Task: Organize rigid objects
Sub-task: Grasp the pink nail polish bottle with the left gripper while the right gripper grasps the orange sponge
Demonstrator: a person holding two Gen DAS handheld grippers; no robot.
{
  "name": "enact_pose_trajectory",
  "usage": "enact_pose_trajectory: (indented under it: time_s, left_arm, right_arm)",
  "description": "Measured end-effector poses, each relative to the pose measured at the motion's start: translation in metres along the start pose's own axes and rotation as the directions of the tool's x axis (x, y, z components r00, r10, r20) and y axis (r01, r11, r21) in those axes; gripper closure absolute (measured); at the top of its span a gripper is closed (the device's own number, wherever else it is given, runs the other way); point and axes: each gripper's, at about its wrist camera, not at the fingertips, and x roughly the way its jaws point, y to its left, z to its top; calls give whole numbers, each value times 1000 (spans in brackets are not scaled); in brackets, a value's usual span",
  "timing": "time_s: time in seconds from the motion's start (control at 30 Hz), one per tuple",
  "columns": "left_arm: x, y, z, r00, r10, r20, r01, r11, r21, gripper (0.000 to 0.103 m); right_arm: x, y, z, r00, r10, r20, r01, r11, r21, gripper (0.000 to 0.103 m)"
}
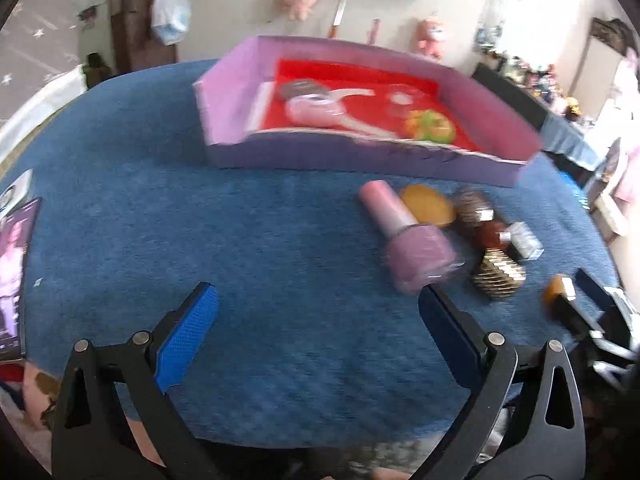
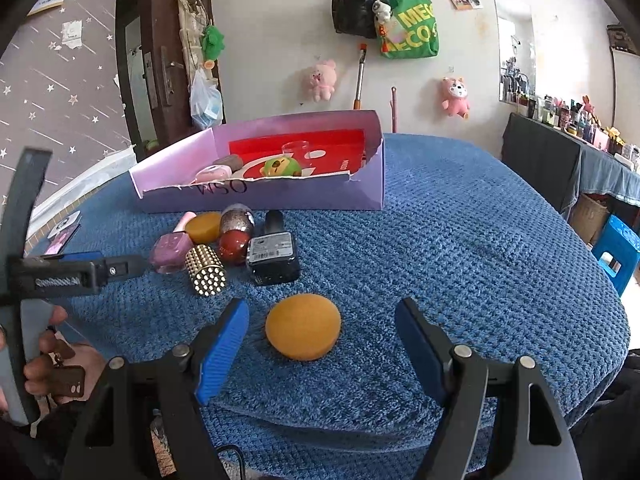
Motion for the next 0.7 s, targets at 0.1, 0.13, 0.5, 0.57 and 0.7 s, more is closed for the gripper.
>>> enact_pose_trajectory:
  time_s: [0.1,0.13,0.5,0.57,0.7]
  left_arm:
    - [3,-19,2,1000,-24,5,24,999,37,2]
    - [6,-23,3,1000,-14,7,14,999,43,2]
    - [26,-35,13,996,77,32,-78,997,-1,4]
    - [27,-37,14,996,84,39,-83,996,-18,4]
    - [25,-39,12,994,93,57,-92,996,-19,16]
  right_arm:
    - [4,0,-1,1000,-1,-10,1,1000,1,33]
    - [5,0,-1,1000,-2,-11,2,1000,1,34]
    - [11,5,-4,1000,-18,-5,18,1000,-21,37]
    - [12,7,-3,1000,-19,-4,19,999,-28,43]
    - [13,11,-4,999,-37,-1,37,998,-57,61]
